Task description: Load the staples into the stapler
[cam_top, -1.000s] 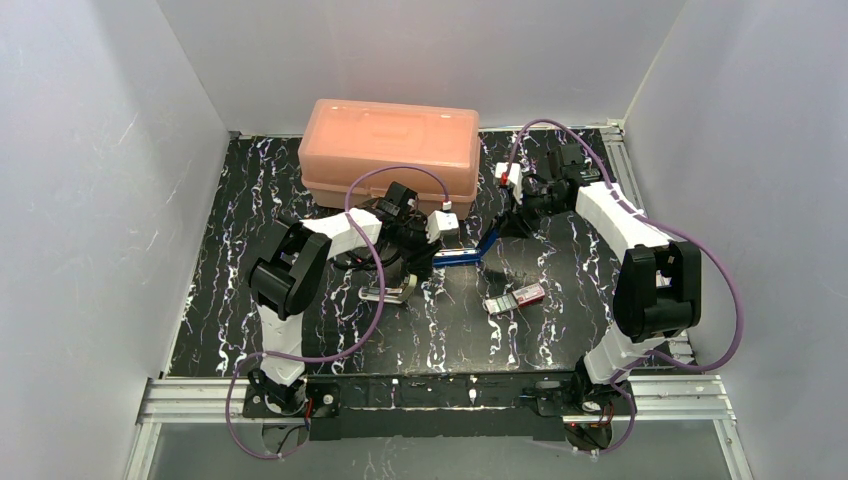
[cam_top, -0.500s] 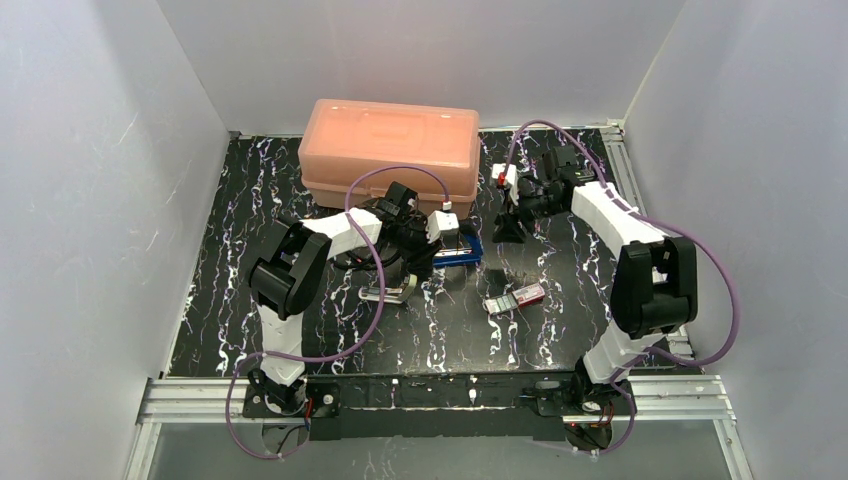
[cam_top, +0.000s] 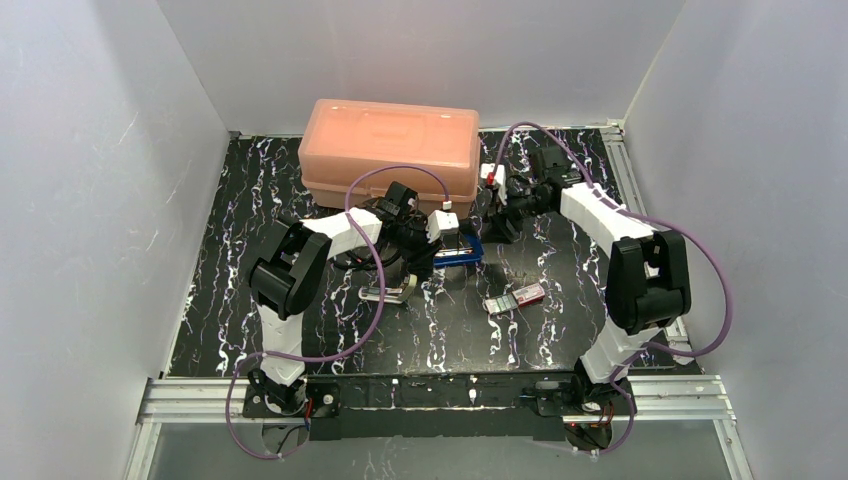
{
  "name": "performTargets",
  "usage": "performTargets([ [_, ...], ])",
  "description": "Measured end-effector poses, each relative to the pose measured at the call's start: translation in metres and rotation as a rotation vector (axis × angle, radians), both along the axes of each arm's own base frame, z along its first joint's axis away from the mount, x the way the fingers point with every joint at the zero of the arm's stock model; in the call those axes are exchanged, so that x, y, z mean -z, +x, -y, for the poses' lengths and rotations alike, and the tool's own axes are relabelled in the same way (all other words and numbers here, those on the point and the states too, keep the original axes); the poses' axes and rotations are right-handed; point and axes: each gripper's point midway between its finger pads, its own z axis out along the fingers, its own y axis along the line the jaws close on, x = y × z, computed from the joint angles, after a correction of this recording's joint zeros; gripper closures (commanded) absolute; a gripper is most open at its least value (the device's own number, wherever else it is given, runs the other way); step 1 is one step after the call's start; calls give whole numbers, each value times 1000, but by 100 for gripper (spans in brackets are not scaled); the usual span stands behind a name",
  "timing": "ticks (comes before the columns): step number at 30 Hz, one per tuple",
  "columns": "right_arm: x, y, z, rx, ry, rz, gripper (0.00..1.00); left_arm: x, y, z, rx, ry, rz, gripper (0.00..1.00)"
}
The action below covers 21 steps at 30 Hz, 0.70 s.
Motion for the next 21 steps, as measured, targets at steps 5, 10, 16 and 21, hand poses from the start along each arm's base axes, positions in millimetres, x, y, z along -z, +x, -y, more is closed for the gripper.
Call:
performTargets([
  [5, 4, -1, -19, -38, 23, 7, 32, 0, 0, 1, 2, -4, 0, 100],
  [10, 13, -5, -34, -73, 23, -3, 39, 0, 0, 1, 3, -5, -1, 100],
  [16, 13, -6, -40, -81, 25, -10, 58, -1, 0, 1, 4, -6, -1, 100],
  [21, 12, -4, -41, -87, 22, 5, 79, -1, -2, 2, 10, -14, -8, 100],
])
